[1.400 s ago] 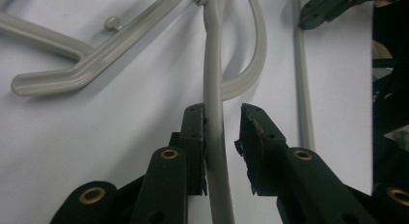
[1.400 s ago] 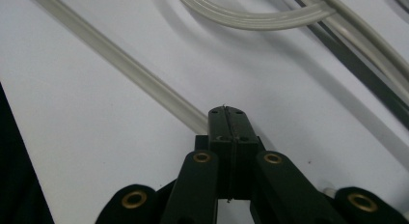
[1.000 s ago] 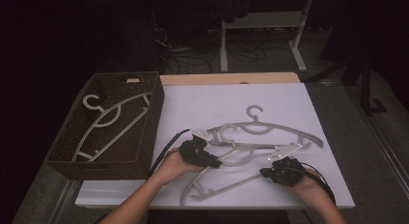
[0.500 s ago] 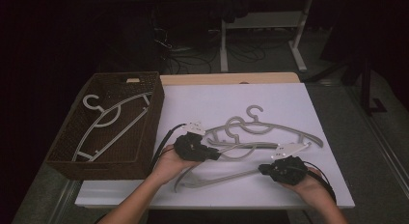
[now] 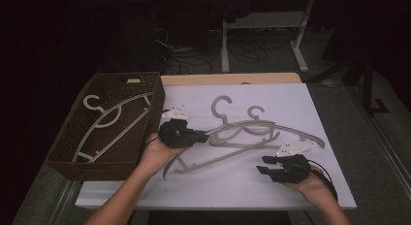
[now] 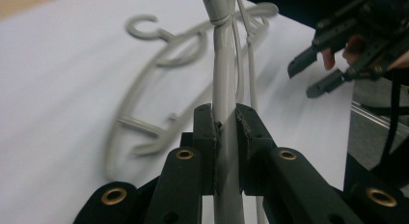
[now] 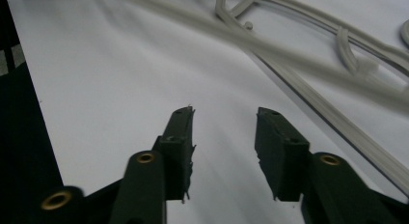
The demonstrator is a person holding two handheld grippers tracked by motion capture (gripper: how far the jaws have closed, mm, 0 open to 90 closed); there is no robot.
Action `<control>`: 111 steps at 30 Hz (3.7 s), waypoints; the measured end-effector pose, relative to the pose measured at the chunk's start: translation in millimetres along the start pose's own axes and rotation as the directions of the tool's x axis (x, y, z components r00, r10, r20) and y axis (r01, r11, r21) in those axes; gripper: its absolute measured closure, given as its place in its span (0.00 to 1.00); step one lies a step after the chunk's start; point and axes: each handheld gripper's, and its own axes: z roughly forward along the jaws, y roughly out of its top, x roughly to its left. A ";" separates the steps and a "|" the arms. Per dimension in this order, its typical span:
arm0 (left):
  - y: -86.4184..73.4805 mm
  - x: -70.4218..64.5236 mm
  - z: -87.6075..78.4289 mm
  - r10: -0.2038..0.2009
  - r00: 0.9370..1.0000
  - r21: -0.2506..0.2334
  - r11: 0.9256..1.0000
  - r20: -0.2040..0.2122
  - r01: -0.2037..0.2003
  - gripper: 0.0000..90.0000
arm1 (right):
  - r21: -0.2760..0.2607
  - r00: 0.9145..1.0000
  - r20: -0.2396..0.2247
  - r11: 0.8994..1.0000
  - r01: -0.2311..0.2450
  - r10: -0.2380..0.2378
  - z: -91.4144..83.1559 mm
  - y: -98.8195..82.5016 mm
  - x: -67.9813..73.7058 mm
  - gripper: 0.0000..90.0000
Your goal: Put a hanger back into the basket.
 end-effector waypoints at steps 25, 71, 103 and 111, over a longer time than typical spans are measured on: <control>17.3 90.1 -181.9 -0.120 0.936 -0.155 0.985 -0.330 0.071 0.89 | -0.021 0.998 0.044 0.999 -0.041 0.042 4.1 0.1 -8.2 0.30; -105.1 175.8 -219.1 -0.334 0.805 -0.146 0.942 -0.490 0.302 0.54 | -0.019 0.996 0.082 0.999 -0.043 0.044 1.1 -0.7 -13.3 0.31; 8.4 33.9 -37.0 -0.078 0.992 -0.145 0.987 -0.103 0.063 0.19 | -0.019 0.990 0.125 0.997 -0.070 0.072 13.1 30.7 -33.5 0.59; -5.4 16.3 5.9 -0.036 0.998 -0.111 0.993 -0.043 0.031 0.10 | 0.011 0.989 0.130 0.997 -0.073 0.071 39.2 50.9 -50.5 0.97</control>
